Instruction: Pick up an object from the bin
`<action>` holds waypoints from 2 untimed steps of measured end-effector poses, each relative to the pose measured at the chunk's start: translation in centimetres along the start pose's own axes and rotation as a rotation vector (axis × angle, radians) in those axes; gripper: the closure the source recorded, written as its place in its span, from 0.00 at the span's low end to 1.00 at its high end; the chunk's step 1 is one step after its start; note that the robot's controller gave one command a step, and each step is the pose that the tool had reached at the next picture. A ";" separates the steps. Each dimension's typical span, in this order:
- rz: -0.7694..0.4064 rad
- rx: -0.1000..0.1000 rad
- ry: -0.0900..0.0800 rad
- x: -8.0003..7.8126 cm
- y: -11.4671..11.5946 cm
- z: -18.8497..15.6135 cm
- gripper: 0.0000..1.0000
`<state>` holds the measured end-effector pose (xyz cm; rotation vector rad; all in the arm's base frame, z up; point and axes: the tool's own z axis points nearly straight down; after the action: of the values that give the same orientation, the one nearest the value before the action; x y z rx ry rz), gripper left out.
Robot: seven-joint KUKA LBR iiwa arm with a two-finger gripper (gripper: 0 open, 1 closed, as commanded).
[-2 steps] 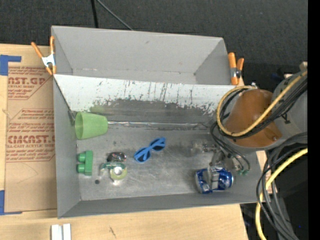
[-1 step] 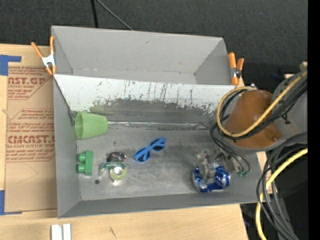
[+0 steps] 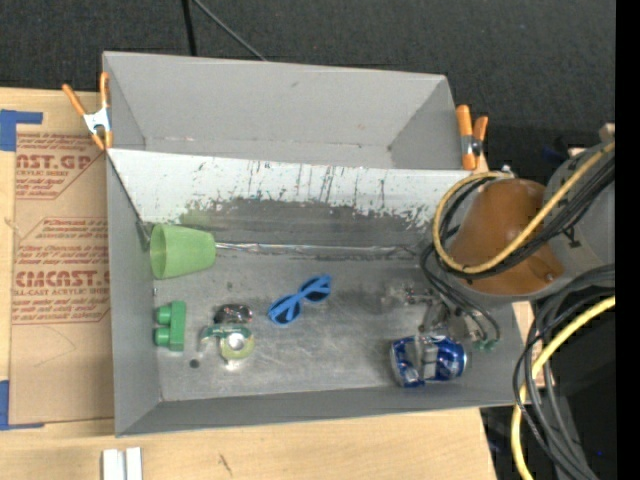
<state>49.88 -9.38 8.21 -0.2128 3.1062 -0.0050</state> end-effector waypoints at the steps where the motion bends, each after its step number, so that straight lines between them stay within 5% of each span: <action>1: -0.242 -0.011 -0.003 1.2 -0.7 0.6 0.00; 2: -0.240 -0.007 0.010 1.6 -1.1 0.7 1.00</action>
Offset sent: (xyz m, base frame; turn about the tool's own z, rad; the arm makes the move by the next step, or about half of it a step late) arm -0.0200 -0.0166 -0.0121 -0.2388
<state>48.49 -10.66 7.52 -0.5854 3.0693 0.0003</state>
